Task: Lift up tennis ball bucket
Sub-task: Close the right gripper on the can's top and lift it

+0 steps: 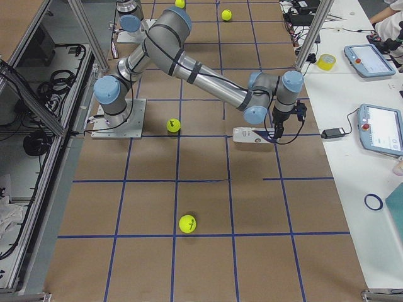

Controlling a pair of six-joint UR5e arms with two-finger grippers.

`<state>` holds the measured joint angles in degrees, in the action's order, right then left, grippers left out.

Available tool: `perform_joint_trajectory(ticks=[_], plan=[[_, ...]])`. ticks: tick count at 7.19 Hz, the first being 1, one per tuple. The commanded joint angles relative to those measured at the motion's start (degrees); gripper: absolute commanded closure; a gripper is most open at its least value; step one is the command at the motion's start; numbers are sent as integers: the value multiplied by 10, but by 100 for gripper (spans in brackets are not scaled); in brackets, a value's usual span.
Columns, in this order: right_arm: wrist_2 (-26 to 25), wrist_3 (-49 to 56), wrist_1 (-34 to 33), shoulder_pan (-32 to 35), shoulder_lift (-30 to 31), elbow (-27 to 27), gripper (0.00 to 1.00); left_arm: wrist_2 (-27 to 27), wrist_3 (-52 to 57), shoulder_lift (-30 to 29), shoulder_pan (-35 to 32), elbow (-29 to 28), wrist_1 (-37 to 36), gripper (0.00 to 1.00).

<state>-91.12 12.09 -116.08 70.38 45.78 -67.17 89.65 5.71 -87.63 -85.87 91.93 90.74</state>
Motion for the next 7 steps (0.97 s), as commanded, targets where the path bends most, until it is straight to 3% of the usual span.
perform_joint_trajectory(ticks=[1,4,6,7], plan=[[16,15,-20,-10,-18,0,0,0,0,0,0,0,1,0],[45,23,-7,-10,-21,-3,4,-2,0,0,1,0,1,0],[45,26,-6,-10,-21,-6,21,-2,0,0,0,8,-4,0],[45,35,-6,-10,-16,-6,37,-2,0,0,0,8,-4,0]])
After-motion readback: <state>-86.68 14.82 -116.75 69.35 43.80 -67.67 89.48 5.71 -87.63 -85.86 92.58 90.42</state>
